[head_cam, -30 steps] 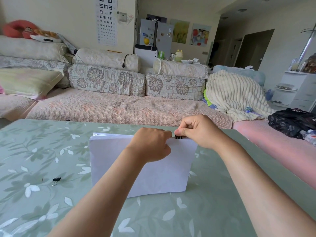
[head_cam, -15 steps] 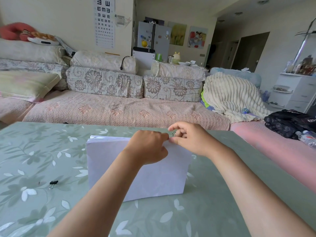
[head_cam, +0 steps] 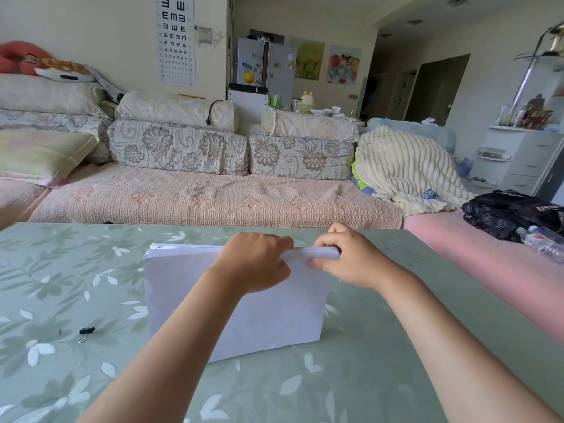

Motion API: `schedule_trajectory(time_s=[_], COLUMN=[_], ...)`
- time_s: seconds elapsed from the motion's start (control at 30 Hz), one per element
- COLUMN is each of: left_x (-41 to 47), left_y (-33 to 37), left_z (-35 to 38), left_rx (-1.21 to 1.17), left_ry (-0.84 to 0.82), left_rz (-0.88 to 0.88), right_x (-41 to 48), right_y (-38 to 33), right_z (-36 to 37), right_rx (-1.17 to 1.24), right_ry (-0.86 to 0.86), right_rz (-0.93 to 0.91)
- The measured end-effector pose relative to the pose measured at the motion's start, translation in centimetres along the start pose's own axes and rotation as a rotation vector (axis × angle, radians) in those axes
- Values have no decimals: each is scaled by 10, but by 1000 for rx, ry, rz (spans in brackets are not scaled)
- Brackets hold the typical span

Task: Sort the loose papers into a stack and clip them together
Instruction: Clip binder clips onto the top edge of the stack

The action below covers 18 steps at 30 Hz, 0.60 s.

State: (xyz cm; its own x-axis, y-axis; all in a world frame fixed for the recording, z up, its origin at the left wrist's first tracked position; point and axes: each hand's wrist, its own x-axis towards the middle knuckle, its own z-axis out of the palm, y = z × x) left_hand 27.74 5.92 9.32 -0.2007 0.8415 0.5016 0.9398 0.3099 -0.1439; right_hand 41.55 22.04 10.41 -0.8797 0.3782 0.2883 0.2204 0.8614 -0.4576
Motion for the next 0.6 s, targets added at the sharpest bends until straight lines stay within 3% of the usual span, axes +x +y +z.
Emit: schedule_trajectory(time_s=[0.37, 0.5, 0.6], left_x=[14, 15, 15], left_y=[27, 24, 25], left_z=[14, 14, 14], left_rx=[43, 44, 32], left_ry=[70, 73, 65], left_rz=[72, 79, 84], right_x=[1, -1, -1], right_y=[10, 14, 19], right_z=[5, -3, -11], right_rx=[152, 305, 277], right_ry=[39, -33, 39], right_rz=[-84, 73, 59])
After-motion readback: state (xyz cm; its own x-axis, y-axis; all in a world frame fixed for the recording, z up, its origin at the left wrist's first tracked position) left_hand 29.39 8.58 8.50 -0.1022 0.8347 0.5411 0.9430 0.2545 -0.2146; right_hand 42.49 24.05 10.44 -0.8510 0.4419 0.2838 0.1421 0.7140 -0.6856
